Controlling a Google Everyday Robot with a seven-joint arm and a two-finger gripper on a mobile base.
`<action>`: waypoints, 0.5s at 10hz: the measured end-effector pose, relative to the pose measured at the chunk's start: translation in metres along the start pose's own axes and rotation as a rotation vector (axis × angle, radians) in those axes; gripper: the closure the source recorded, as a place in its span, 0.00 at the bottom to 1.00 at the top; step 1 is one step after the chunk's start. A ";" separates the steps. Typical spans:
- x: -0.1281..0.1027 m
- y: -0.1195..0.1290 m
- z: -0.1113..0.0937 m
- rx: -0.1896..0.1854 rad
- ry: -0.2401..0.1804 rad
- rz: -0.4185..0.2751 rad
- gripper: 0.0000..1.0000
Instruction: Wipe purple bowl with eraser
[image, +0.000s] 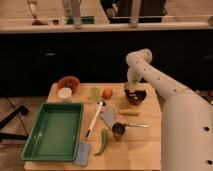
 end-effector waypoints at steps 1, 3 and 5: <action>-0.002 0.000 0.000 0.000 -0.006 -0.009 0.98; -0.010 0.006 -0.003 -0.002 -0.022 -0.031 0.98; -0.011 0.020 -0.007 -0.011 -0.029 -0.054 0.98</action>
